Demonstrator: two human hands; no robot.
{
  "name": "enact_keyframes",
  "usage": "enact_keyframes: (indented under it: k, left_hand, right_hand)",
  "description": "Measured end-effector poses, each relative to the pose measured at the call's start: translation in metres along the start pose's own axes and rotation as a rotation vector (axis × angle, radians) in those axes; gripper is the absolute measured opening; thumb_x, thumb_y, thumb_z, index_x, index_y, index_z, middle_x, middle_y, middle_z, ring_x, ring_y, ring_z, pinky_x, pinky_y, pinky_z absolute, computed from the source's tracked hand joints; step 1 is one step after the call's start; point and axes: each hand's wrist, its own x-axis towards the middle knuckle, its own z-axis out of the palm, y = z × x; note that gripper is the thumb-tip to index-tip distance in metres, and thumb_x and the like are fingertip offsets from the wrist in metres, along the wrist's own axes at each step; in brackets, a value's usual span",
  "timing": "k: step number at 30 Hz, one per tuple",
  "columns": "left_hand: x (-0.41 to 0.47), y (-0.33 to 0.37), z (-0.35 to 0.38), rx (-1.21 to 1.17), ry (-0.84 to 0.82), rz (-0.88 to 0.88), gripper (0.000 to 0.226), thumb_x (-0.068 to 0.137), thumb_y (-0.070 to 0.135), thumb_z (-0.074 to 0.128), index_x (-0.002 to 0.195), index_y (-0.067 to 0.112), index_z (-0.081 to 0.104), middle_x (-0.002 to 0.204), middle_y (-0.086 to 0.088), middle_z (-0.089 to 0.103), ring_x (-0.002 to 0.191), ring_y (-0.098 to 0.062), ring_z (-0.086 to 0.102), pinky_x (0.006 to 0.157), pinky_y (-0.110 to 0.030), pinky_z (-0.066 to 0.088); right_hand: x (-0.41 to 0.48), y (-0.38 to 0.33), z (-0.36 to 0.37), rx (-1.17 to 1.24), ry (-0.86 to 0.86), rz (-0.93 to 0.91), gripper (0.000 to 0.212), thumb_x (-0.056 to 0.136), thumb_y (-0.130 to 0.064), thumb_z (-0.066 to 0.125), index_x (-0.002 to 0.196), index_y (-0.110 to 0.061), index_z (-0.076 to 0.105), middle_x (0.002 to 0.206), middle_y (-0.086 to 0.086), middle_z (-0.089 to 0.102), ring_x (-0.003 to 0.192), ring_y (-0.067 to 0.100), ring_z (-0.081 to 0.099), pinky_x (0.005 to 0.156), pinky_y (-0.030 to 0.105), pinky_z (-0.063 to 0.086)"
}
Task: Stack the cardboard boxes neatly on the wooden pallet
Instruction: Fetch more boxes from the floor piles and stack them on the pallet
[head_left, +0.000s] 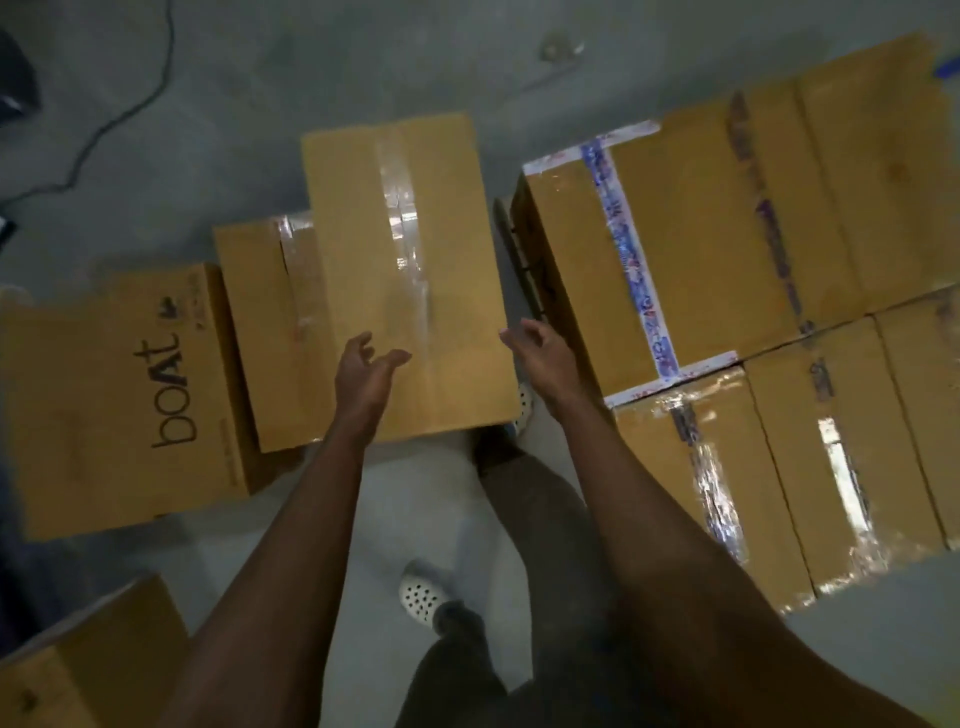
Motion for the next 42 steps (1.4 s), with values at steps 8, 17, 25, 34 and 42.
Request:
enact_keyframes:
  k: [8,17,25,34,42]
  left_hand:
    - [0.142,-0.017,0.006,-0.093,0.411,-0.227,0.078,0.081,0.029,0.074,0.150,0.011,0.044,0.139,0.006,0.047,0.124,-0.017,0.050,0.099,-0.031,0.044]
    - [0.147,0.004,-0.017,-0.100,0.291,-0.194,0.071,0.050,0.042,0.075,0.118,0.023,0.069,0.127,0.004,0.064,0.115,-0.029,0.060,0.093,-0.048,0.054]
    - [0.041,0.133,-0.075,0.536,0.374,0.278,0.058,0.063,0.045,0.064,0.113,0.015,0.067,0.121,-0.011,0.066,0.122,-0.038,0.051,0.111,-0.049,0.029]
    - [-0.087,0.191,-0.083,1.091,0.162,0.916,0.070,0.066,0.047,0.053,0.127,0.014,0.060,0.128,-0.010,0.062,0.125,-0.034,0.051,0.121,-0.052,0.018]
    - [-0.166,0.180,-0.027,1.259,0.069,1.260,0.078,0.064,0.050,0.063,0.126,0.006,0.049,0.125,-0.014,0.055,0.128,-0.036,0.044,0.125,-0.056,0.005]
  right_hand:
    - [0.141,-0.015,0.043,-0.218,-0.085,0.122,0.086,0.087,-0.057,0.063,0.158,-0.020,0.031,0.158,0.005,0.040,0.143,0.028,0.040,0.116,0.043,0.035]
    - [0.114,-0.025,0.069,-0.075,0.114,0.186,0.101,0.052,-0.077,0.059,0.137,-0.024,0.055,0.131,-0.001,0.062,0.116,0.022,0.061,0.099,0.043,0.051]
    - [-0.070,-0.047,0.080,0.214,0.200,0.349,0.097,0.052,-0.087,0.057,0.121,-0.020,0.069,0.115,-0.001,0.071,0.103,0.025,0.068,0.091,0.046,0.057]
    - [-0.256,-0.074,0.158,1.066,0.080,0.608,0.044,0.099,-0.055,0.052,0.116,-0.015,0.054,0.101,0.012,0.061,0.081,0.028,0.060,0.064,0.035,0.053]
    - [-0.291,-0.087,0.150,1.445,0.044,0.642,0.079,0.099,-0.068,0.028,0.150,-0.008,0.038,0.152,0.022,0.043,0.134,0.038,0.049,0.110,0.046,0.041]
